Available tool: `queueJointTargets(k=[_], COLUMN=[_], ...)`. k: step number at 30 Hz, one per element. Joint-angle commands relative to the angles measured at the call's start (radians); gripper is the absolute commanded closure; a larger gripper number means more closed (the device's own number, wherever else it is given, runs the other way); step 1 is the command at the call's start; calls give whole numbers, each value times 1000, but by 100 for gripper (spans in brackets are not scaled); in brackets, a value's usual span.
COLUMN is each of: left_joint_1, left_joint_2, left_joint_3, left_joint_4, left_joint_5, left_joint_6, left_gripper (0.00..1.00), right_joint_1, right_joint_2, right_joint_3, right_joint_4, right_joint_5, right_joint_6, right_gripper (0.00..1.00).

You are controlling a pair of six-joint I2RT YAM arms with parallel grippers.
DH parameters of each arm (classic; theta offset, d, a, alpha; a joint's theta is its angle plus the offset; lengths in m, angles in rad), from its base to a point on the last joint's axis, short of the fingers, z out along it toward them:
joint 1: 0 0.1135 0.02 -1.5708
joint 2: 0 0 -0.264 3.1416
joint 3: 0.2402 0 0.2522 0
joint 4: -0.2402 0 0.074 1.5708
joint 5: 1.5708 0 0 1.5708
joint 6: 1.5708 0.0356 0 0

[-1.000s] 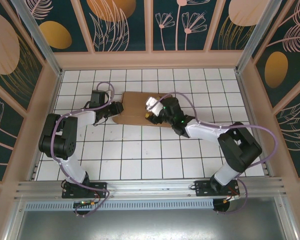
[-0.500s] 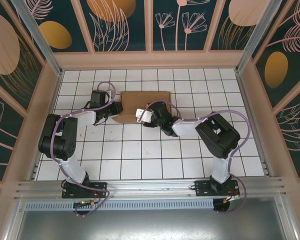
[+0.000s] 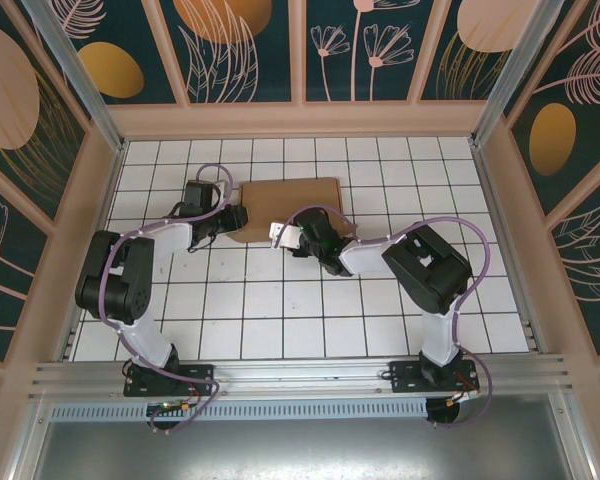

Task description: Fold the paper box

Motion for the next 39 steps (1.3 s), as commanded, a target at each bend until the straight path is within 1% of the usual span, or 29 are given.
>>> queueJointTargets(k=[1,4,7,10,13,14,16,17,19,21,22,24,25,26,27,28,30,31,32,34,38,39], left_joint_1=[-8,-8,-7,5,24,30,40,44,49,50,51,52,55,61,68,79,100,110,117,127,154,158], left_joint_2=[-71,-93,-74,-35,-23,9,35,47,68,86,97,109,115,119,120,124,134,140,147,162,197,204], left_joint_3=[7,7,23,34,22,24,36,39,38,39,42,38,36,28,19,9,-3,-3,-1,1,0,1], left_joint_4=[-25,-9,-17,-27,16,23,30,41,68,86,89,95,97,102,114,126,140,135,129,121,121,120], left_joint_5=[-25,-27,-17,-1,35,46,67,84,117,151,167,182,188,196,205,219,252,263,273,289,342,346], left_joint_6=[1,-21,-16,-19,-41,-40,-39,-36,-35,-27,-19,-10,-6,-8,-14,-24,-40,-41,-37,-32,-40,-40], left_gripper=[58,55,52,53,54,55,56,57,58,59,60,62,64,66,67,69,73,76,78,81,88,88], right_joint_1=[-11,-17,-18,-32,-76,-98,-144,-169,-215,-264,-303,-367,-397,-418,-434,-457,-500,-521,-540,-569,-592,-593], right_joint_2=[-50,-78,-126,-199,-274,-294,-320,-332,-340,-328,-312,-282,-269,-261,-253,-238,-204,-184,-163,-117,-12,7], right_joint_3=[-10,-19,-45,-62,-70,-71,-80,-86,-69,-15,13,16,0,-10,-8,13,67,88,96,122,191,205], right_joint_4=[22,11,20,6,-21,-25,-1,18,6,-87,-130,-124,-89,-68,-75,-113,-211,-246,-262,-296,-381,-393], right_joint_5=[-25,-80,-149,-247,-386,-429,-480,-481,-435,-405,-419,-519,-560,-548,-517,-492,-497,-512,-556,-649,-713,-725], right_joint_6=[44,61,80,148,276,331,450,529,689,817,875,962,1005,1061,1112,1171,1260,1289,1300,1316,1335,1333], right_gripper=[52,51,45,39,37,37,37,37,38,39,41,46,46,46,48,49,45,39,34,28,24,24])
